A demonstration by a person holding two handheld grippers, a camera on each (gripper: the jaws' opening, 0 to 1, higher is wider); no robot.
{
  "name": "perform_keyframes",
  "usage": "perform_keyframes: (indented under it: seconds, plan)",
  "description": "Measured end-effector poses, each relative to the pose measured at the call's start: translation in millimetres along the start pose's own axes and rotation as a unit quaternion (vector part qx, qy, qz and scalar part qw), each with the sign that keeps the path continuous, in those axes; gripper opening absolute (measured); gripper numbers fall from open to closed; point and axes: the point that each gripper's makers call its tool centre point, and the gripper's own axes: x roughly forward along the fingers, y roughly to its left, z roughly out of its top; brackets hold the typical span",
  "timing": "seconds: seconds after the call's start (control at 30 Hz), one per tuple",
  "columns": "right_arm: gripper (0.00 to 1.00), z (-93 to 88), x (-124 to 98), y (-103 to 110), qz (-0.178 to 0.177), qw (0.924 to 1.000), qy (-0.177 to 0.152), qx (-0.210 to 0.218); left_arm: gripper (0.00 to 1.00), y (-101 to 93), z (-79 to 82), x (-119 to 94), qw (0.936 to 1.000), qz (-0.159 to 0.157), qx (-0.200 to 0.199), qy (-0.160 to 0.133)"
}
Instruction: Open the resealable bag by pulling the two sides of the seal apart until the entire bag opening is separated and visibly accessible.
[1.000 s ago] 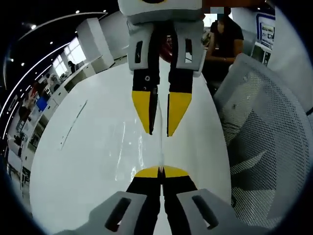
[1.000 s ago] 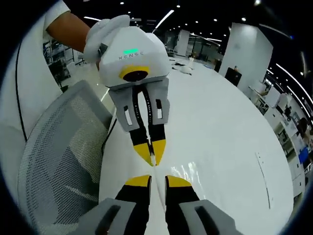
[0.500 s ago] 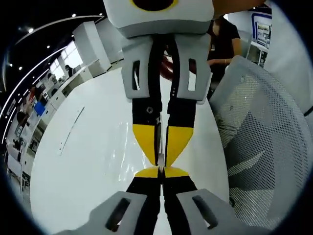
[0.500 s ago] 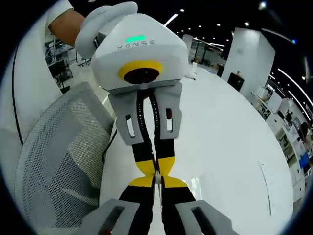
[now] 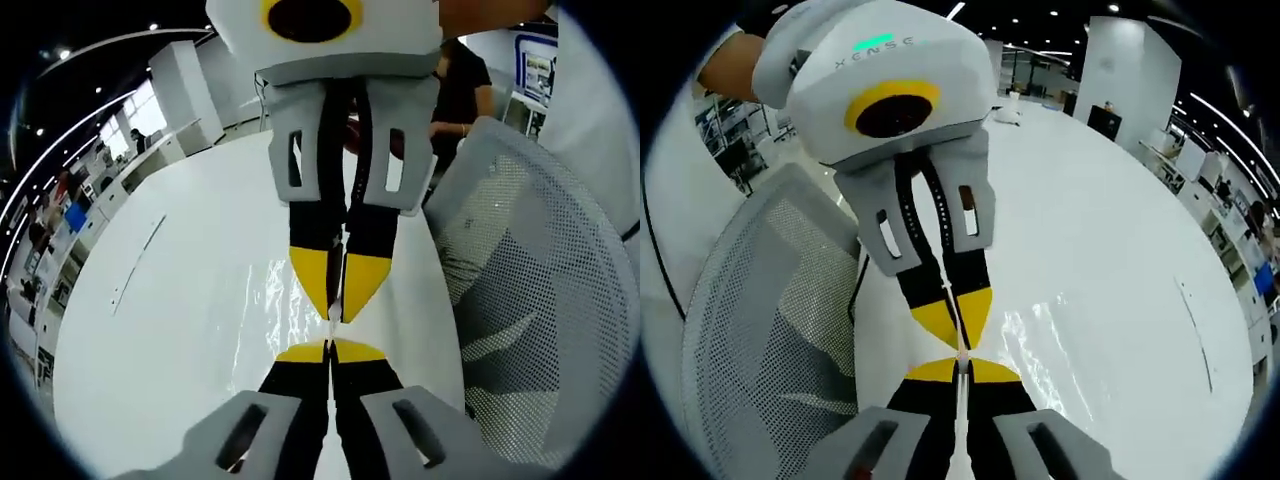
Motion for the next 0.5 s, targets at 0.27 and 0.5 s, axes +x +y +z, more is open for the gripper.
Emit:
perform_keyframes:
  seconds: [0.27,0.5]
  plan:
    - [0.0,3.7,1.0,-0.2,0.004,1.0,-0.005,0.005,0.0,-1.0,-1.7,-4.3,0.9999,-0.003,-0.009,-0.004]
    - [0.0,2.6,6.2,3.2,0.007,1.0,0.0,0.007,0.0,-4.3,2.8,-8.3,0.9999,-0.011,-0.002,-0.008]
